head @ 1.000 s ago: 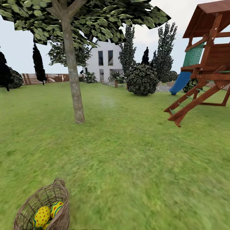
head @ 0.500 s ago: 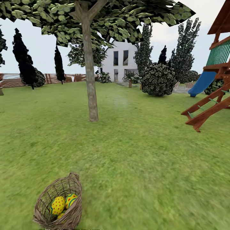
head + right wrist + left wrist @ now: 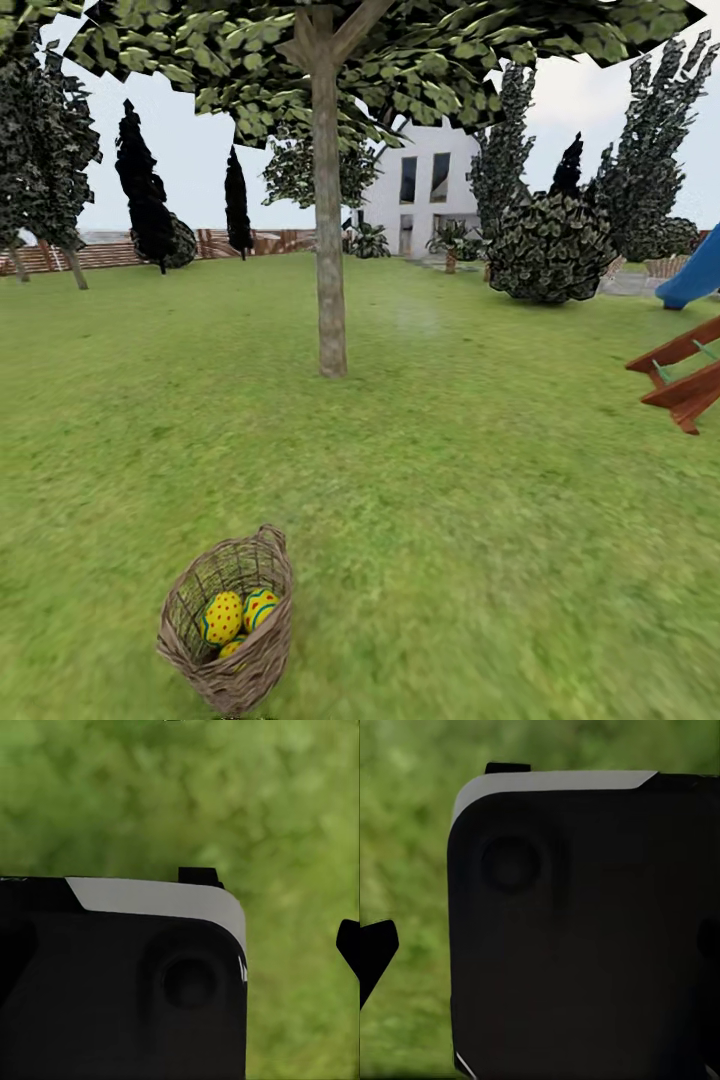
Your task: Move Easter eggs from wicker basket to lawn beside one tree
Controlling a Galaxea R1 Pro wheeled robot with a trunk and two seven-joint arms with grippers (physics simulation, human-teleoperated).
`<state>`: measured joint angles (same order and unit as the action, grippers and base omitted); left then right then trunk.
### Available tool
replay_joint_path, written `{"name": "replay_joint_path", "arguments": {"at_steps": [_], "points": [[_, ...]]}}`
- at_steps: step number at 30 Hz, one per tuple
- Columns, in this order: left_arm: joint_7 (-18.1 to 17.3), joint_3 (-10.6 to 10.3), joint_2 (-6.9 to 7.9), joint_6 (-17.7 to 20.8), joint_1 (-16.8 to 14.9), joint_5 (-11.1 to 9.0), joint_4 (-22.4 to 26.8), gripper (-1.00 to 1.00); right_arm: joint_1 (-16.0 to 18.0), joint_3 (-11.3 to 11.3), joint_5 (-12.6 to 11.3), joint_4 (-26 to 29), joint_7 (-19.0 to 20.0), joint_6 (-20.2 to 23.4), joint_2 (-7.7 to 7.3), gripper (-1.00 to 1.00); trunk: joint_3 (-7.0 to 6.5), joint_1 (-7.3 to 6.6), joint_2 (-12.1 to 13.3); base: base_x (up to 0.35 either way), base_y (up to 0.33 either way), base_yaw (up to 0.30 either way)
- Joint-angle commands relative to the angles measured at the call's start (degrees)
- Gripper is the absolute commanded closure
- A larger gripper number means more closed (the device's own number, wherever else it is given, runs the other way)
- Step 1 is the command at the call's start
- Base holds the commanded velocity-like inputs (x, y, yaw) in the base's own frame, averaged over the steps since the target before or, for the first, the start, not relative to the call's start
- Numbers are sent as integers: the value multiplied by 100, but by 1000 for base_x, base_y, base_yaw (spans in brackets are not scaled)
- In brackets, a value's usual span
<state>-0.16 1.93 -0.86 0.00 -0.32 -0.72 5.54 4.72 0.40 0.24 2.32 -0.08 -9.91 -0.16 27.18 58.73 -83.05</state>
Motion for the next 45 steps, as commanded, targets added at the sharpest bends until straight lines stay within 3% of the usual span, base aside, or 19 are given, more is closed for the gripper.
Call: {"name": "replay_joint_path", "arguments": {"at_steps": [1, 36, 43, 45], "points": [[-3, 18, -2, 0, -3, -7, 0, -100, 2, 2, 2, 2, -1, -2, -1, -100, 12, 0, -3, 0, 0, 229], [-10, 19, -45, 8, -3, -7, -42, -100, 11, -43, -61, -25, 0, 12, 1, -100, 273, 0, -3, 0, 0, 126], [-49, 18, -60, 75, -3, 1, -21, -100, 11, 37, 2, -55, 201, 36, 23, -100, 335, 0, -3, 0, 0, 139], [-53, 25, -77, 40, -3, -2, -18, -100, 11, 180, 157, -96, 222, 50, 46, -100, 352, 0, -3, 0, 0, 155]]}}
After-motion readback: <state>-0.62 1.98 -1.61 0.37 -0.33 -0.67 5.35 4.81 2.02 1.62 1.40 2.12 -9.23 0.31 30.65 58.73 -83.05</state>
